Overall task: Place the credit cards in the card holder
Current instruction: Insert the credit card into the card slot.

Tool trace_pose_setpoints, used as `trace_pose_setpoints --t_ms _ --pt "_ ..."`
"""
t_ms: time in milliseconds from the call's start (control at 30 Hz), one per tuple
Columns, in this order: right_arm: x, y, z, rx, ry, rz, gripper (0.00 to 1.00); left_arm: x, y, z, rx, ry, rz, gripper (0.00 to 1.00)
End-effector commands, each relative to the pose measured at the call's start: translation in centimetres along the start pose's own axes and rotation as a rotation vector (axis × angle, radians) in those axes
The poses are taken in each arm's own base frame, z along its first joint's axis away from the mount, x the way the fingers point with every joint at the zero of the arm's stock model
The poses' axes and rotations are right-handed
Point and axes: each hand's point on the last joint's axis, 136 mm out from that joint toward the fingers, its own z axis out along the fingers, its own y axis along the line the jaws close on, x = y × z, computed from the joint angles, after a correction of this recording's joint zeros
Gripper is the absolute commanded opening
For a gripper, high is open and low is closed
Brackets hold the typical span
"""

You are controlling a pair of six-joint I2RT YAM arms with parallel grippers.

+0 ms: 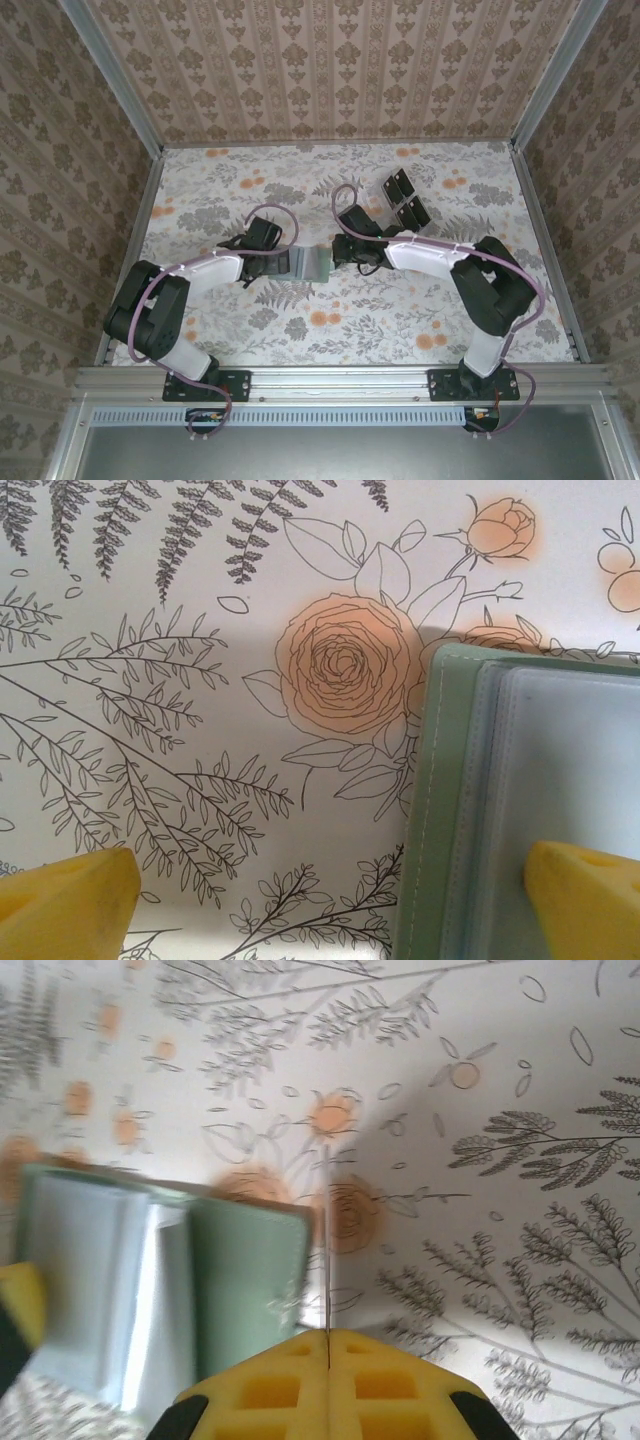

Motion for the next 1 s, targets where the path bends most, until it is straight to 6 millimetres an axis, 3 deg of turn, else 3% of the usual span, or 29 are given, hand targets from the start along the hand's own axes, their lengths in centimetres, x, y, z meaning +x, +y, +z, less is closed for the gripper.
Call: trace_pose_setpoints --t_ms 0,167,433,700,967 --pt "-1.0 2.6 -2.4 -0.121 -0.045 0.041 0.00 1.8 1.7 0.1 -0.067 0.039 -0.012 1.00" --pt "-1.0 5.9 -3.2 -0.247 -0.091 0.105 0.00 2.4 2.0 0.3 -0.074 0.049 -0.019 1.00" --pt "0.8 8.7 -1.2 -0.359 -0.177 0.225 0.00 2.7 2.1 0.5 -0.075 0.054 -0.022 1.00" --pt "2.4 7.4 1.2 -0.332 -0.276 0.283 0.00 3.2 2.3 0.7 -0.078 0.063 -0.024 1.00" --pt "2.8 6.1 1.5 -0.353 -0.346 0.336 0.00 3.5 2.4 1.0 -0.076 0.070 -0.027 1.00"
